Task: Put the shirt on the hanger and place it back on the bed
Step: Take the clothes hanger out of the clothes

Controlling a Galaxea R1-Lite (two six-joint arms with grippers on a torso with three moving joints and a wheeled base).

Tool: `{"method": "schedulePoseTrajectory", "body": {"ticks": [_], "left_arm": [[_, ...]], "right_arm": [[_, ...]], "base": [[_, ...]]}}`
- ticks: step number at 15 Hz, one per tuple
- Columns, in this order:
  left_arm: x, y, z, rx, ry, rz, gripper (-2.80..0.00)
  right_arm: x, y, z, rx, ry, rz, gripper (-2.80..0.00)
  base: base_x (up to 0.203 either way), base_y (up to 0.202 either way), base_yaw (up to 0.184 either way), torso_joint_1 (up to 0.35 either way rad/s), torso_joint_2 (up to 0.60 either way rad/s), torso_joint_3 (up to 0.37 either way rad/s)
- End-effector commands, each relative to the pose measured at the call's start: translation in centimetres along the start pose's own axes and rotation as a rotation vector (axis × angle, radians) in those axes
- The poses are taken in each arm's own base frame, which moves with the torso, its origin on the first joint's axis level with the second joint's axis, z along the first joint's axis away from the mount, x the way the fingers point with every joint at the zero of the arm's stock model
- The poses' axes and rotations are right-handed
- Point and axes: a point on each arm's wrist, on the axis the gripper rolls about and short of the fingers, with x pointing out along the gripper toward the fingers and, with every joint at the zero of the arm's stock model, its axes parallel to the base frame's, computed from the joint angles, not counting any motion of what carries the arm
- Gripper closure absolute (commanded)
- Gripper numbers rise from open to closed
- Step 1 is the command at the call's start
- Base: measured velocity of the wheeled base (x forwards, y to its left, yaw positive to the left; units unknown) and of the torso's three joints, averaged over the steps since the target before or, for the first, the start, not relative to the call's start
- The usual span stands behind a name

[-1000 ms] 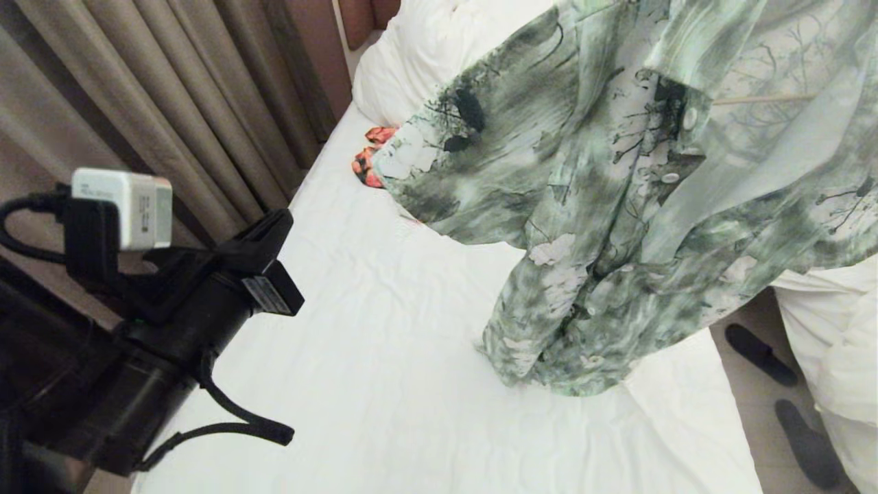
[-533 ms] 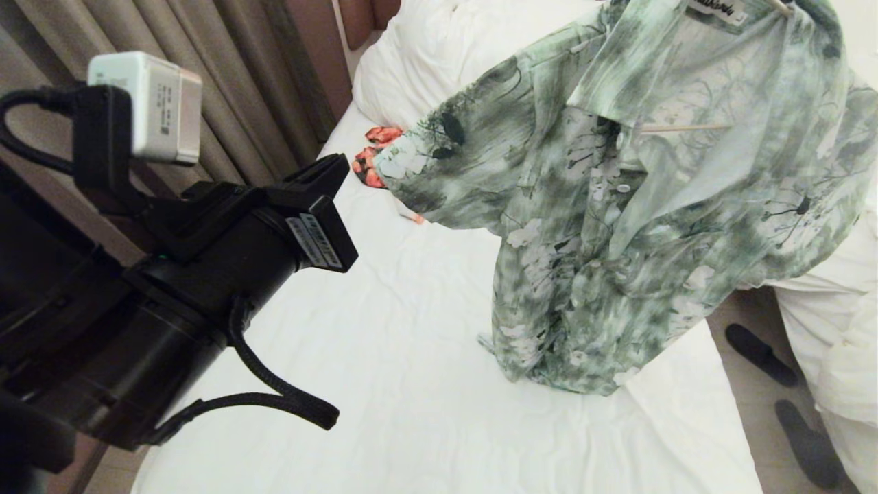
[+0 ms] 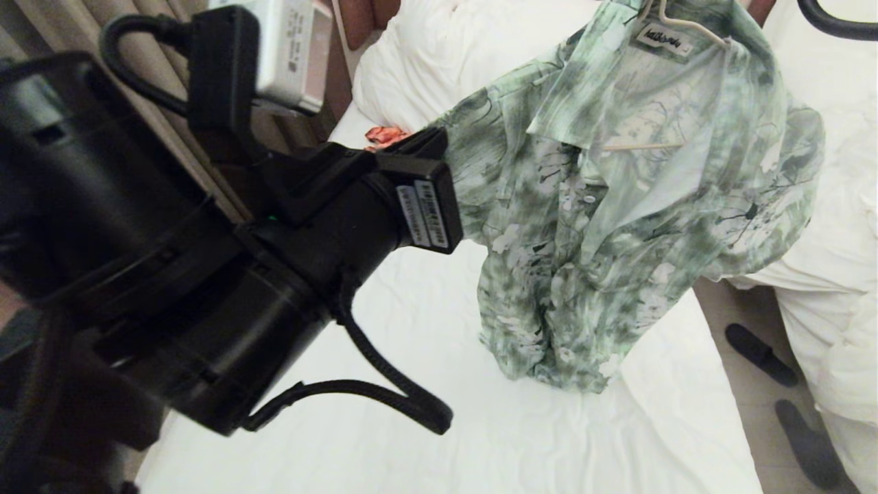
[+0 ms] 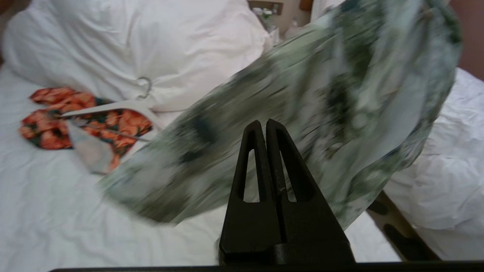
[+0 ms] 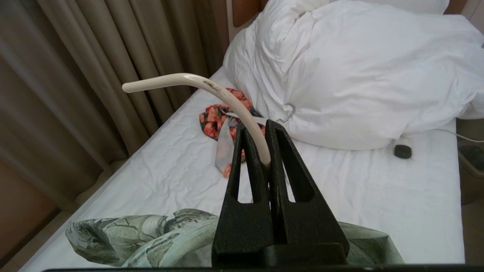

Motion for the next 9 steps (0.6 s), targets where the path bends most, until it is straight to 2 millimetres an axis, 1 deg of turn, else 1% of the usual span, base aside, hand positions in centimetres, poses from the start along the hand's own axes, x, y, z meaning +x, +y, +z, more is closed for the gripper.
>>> {"method": "schedulePoseTrajectory", "body": {"ticks": [1, 2, 4, 5, 7, 9], "left_arm": [[2.3, -2.1, -1.6, 0.008, 0.023, -0.019, 0.00], [2.9, -2.6, -1.4, 0.000, 0.008, -0.022, 0.00], [2.9, -3.6, -1.1, -0.008, 0.006, -0.046, 0.00], [2.9, -4.1, -1.4, 0.002, 0.019, -0.058, 0.00], [3.6, -4.8, -2.3, 0.018, 0.031, -0.062, 0.00], [3.9, -5.0, -2.4, 0.019, 0.029, -0.063, 0.00]], "right_arm": [[0.5, 0.1, -0.5, -0.002, 0.014, -0.002, 0.00], [0.5, 0.0, -0.6, -0.002, 0.015, -0.005, 0.00], [0.9, -0.5, -0.9, -0.007, 0.019, -0.025, 0.00], [1.0, -0.6, -0.9, 0.010, 0.006, -0.033, 0.00], [1.0, -0.7, -0.9, 0.030, -0.002, -0.033, 0.00], [1.1, -1.0, -1.0, 0.037, 0.000, -0.045, 0.00]], "base": [[0.000, 0.000, 0.000, 0.000, 0.00, 0.000], [0.000, 0.000, 0.000, 0.000, 0.00, 0.000], [0.000, 0.000, 0.000, 0.000, 0.00, 0.000], [0.000, 0.000, 0.000, 0.000, 0.00, 0.000], [0.000, 0.000, 0.000, 0.000, 0.00, 0.000], [0.000, 0.000, 0.000, 0.000, 0.00, 0.000]]}}
